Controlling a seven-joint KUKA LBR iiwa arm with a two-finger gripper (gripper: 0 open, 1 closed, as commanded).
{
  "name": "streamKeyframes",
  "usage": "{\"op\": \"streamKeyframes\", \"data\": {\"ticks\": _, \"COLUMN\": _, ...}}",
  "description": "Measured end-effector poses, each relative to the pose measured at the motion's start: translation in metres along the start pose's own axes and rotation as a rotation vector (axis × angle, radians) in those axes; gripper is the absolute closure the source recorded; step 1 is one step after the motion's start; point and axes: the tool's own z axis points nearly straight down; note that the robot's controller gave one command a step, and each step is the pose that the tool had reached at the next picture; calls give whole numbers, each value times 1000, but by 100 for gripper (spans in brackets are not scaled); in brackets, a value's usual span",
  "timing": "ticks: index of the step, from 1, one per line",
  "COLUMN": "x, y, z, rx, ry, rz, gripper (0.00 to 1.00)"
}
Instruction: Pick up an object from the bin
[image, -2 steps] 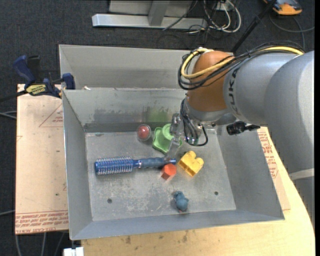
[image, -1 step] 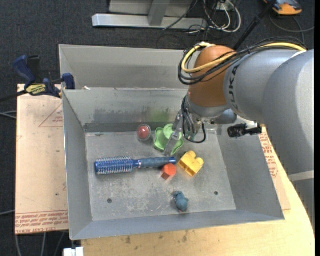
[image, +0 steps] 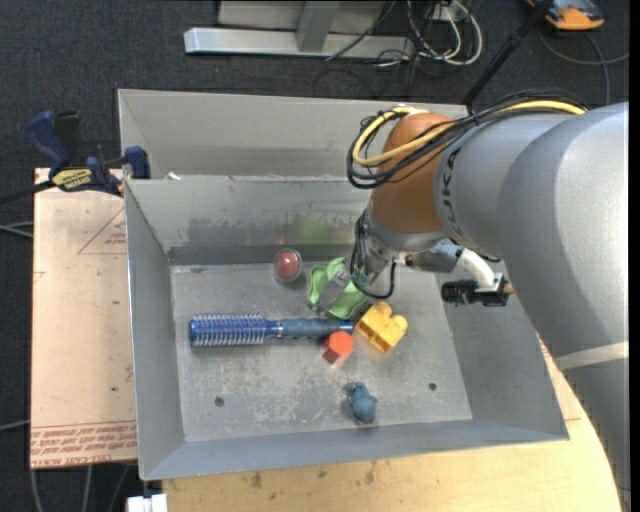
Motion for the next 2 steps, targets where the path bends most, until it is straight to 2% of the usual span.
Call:
{"op": "streamKeyframes", "data": {"ticks": 1, "x": -7, "y": 5, "z": 12, "rx": -1, "ry": -5, "rz": 19, "gripper": 0}}
{"op": "streamKeyframes", "data": {"ticks": 2, "x": -7, "y": 6, "z": 11, "rx": -3, "ry": -6, "rz": 18, "gripper": 100}}
